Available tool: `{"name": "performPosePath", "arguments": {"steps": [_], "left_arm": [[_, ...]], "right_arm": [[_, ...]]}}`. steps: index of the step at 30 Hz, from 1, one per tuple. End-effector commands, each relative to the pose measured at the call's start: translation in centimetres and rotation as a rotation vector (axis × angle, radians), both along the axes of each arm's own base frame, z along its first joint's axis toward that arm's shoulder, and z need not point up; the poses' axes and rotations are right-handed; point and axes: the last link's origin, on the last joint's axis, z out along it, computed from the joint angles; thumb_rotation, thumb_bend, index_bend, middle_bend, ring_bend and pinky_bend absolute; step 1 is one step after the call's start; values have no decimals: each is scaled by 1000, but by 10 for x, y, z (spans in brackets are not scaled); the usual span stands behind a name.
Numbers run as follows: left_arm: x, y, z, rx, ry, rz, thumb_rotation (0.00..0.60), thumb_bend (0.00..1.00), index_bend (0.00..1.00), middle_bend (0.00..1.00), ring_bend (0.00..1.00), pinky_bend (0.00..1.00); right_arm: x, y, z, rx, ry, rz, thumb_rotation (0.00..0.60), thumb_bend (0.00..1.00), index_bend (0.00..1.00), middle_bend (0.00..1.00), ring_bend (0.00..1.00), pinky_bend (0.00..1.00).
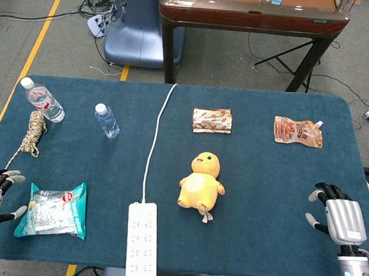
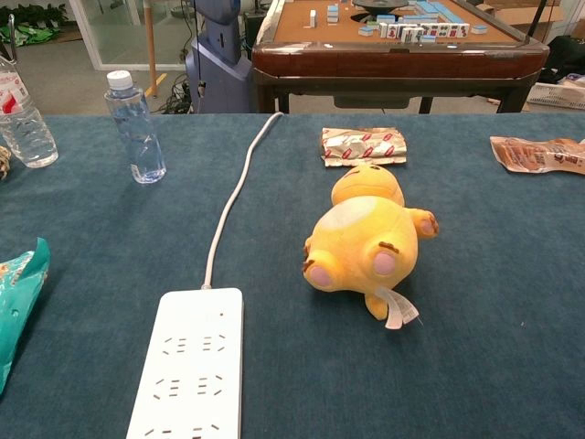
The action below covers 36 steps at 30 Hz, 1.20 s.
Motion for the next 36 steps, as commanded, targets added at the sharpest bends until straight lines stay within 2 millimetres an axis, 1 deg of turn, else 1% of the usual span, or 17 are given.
{"name": "performPosePath", "arguments": {"steps": [1, 4, 7, 8, 10, 11, 13, 15, 16, 18, 20, 21, 24, 31, 36], "left_arm": [[-1, 0, 0, 2, -4, 1, 600, 112, 387, 258, 170, 544], [-1, 2, -1, 4, -12, -5, 600, 112, 387, 267, 183, 546], [3, 4, -4, -1, -29, -37, 600, 112, 387, 289, 233, 564], [6, 4, -5, -1, -33, -52, 600, 111, 387, 302, 270, 587], [11, 7, -8, 0, -44, -86, 600, 113, 386, 333, 375, 666], [15, 8, -10, 0, -53, -103, 600, 134, 382, 361, 454, 735], [25, 12, -14, -8, -76, -147, 600, 221, 360, 433, 574, 841], [38, 16, -18, -28, -105, -205, 600, 317, 329, 563, 698, 935], [44, 18, -19, -36, -113, -235, 600, 338, 322, 614, 736, 959], [58, 22, -23, -61, -124, -304, 600, 381, 315, 774, 840, 998], [70, 24, -28, -95, -137, -354, 600, 397, 313, 870, 901, 1000], [78, 25, -31, -123, -142, -384, 600, 401, 313, 900, 923, 1000], [94, 26, -40, -196, -126, -452, 600, 408, 313, 939, 950, 1000], [120, 23, -68, -350, -60, -561, 600, 434, 313, 957, 962, 1000], [135, 21, -94, -456, -13, -630, 600, 440, 313, 957, 961, 1000]], "right_arm": [[0, 0, 0, -2, 0, -1, 600, 145, 461, 291, 251, 429], [1, -1, -1, -4, -2, 5, 600, 144, 461, 291, 251, 429], [1, -1, -1, -2, -2, 8, 600, 145, 461, 291, 251, 429], [2, -1, 0, -4, -2, 9, 600, 145, 461, 291, 251, 429], [3, -3, 2, -12, -5, 11, 600, 145, 461, 291, 251, 429], [3, -3, 4, -17, -6, 13, 600, 145, 461, 291, 251, 429], [5, -4, 6, -24, -8, 15, 600, 145, 461, 291, 251, 429], [6, -3, 9, -27, -5, 18, 600, 145, 461, 291, 251, 429], [7, -3, 10, -28, -3, 17, 600, 145, 461, 291, 251, 429], [7, -4, 12, -36, -1, 15, 600, 145, 461, 291, 251, 429], [7, -4, 14, -42, -4, 13, 600, 145, 461, 291, 251, 429], [8, -4, 14, -44, -6, 12, 600, 145, 461, 291, 251, 429], [9, -4, 15, -48, -10, 12, 600, 144, 461, 291, 251, 429], [9, -5, 16, -50, -13, 9, 600, 145, 461, 291, 251, 429], [7, -9, 14, -42, -14, 5, 600, 145, 461, 291, 251, 429]]}}
